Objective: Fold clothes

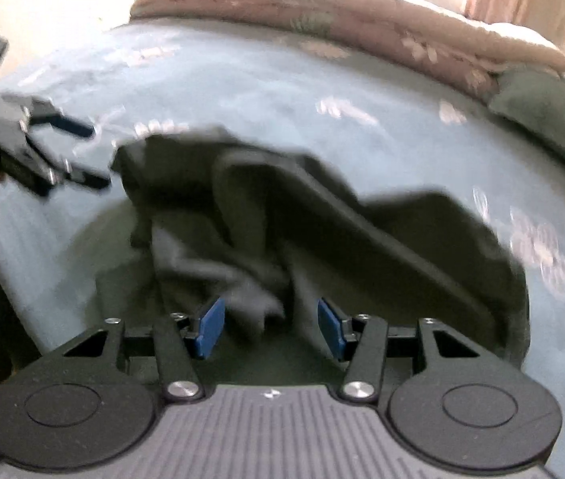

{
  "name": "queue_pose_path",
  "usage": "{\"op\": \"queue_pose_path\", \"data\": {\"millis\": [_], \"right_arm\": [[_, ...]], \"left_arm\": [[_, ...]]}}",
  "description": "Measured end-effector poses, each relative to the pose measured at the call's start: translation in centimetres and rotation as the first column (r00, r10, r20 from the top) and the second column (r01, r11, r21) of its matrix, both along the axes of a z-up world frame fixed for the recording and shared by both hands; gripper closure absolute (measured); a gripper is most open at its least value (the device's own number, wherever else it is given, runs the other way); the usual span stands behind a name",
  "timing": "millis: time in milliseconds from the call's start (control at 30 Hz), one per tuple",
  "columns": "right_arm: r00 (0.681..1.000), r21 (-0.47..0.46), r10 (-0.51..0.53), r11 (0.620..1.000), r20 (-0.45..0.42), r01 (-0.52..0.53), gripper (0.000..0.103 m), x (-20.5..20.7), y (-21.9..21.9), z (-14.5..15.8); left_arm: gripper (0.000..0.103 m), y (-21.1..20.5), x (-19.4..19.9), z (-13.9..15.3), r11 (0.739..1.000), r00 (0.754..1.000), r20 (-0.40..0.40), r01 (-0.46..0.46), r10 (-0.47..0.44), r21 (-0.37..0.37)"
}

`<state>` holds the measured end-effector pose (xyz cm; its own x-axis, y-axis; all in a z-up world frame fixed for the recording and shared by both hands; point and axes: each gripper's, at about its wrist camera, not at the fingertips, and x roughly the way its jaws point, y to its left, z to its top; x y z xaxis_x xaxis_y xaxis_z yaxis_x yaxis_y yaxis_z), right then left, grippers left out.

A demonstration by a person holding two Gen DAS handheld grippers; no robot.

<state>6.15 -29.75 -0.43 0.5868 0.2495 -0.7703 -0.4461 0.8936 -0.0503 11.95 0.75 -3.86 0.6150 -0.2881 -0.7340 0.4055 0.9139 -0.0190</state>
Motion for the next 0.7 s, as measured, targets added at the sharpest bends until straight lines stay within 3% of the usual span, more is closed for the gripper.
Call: {"op": "queue_pose_path", "data": {"millis": [233, 367, 500, 700], "right_arm": [[0.996, 0.055, 0.075, 0.995, 0.054, -0.078, 0.041, 8.1, 1.3, 3.8], [0.995, 0.051, 0.096, 0.994, 0.018, -0.097, 0.041, 14.3, 2.5, 2.6], [0.985, 0.07, 0.143, 0.988, -0.095, -0.137, 0.04, 19.2, 4.0, -1.2], [0.944, 0.06, 0.283, 0.959, -0.171, -0.277, 0.041, 21.7, 6.8, -5.5]], "left_arm": [[0.001, 1.4, 0.1, 0.2, 0.997, 0.999, -0.035, -0.01, 0.008, -0.078], [0.001, 1.7, 0.9, 0.8, 0.994, 0.999, -0.044, 0.005, -0.01, -0.11], [0.001, 1.6, 1.6, 0.4, 0.995, 0.999, -0.046, 0.008, -0.013, -0.102], [0.001, 1.4, 2.0, -1.0, 0.995, 0.997, -0.078, 0.019, -0.027, -0.098]]}}
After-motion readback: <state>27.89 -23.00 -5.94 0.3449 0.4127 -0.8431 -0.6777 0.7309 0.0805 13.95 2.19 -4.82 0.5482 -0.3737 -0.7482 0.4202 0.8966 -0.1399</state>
